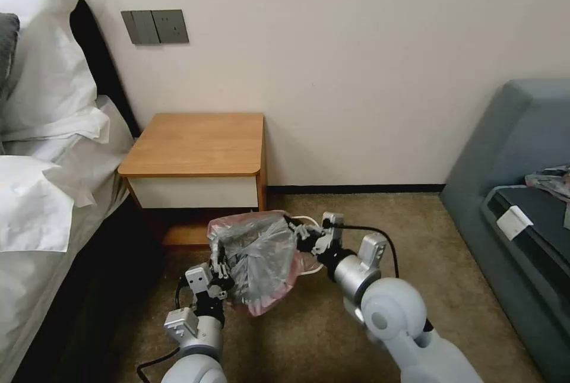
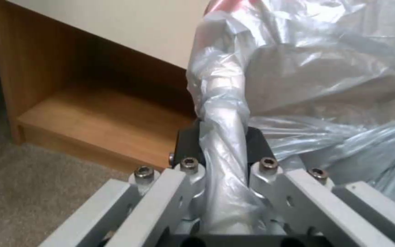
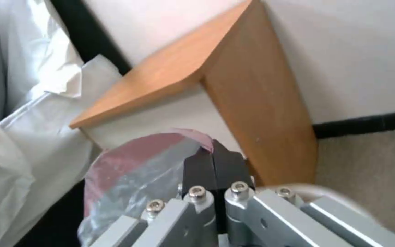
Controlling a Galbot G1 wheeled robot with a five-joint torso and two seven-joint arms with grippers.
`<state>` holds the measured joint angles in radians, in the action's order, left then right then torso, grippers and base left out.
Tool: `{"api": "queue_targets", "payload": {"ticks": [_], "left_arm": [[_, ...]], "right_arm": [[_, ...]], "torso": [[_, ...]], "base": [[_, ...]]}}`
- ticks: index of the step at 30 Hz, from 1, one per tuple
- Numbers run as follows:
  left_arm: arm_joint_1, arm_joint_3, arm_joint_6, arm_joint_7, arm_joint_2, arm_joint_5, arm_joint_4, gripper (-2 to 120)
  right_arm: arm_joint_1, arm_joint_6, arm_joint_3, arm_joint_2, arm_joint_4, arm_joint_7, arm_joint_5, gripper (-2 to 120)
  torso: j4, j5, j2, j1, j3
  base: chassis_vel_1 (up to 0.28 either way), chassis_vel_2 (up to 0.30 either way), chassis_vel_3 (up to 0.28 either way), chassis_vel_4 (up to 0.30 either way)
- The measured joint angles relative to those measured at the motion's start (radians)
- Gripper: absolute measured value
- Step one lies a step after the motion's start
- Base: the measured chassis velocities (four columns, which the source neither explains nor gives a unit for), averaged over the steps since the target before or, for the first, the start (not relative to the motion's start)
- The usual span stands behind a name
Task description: Pick up the garbage bag from the table and place it over the trash can.
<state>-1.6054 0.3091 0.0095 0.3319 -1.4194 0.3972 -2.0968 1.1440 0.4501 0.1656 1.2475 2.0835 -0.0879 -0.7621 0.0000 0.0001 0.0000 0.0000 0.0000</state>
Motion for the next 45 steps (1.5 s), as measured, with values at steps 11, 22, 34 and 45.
{"api": "queue_targets", "payload": {"ticks": [11,22,34,45], "left_arm": [[-0.001,-0.001,-0.007,-0.021,0.002,0.000,0.003,6],[-0.003,0.029,-0.045,-0.063,0.004,0.024,-0.003,6],[0.014,0.093,-0.041,-0.127,0.006,0.192,0.000,6],[0.047,0.124,-0.026,-0.120,0.018,0.209,0.034,6]], "right_arm": [[-0.129,0.016,-0.006,-0.023,-0.098,-0.004,-0.023,0],[-0.224,0.138,0.007,-0.050,-0.165,-0.056,-0.145,0],[-0.204,0.173,0.071,-0.066,-0.184,-0.004,-0.226,5],[-0.118,0.164,0.156,-0.082,-0.052,-0.077,-0.355,43]], "torso": [[0.0000,0.0000,0.000,0.000,0.000],[0.0000,0.0000,0.000,0.000,0.000],[0.0000,0.0000,0.000,0.000,0.000],[0.0000,0.0000,0.000,0.000,0.000]], "base": [[0.000,0.000,0.000,0.000],[0.000,0.000,0.000,0.000],[0.000,0.000,0.000,0.000],[0.000,0.000,0.000,0.000]]}}
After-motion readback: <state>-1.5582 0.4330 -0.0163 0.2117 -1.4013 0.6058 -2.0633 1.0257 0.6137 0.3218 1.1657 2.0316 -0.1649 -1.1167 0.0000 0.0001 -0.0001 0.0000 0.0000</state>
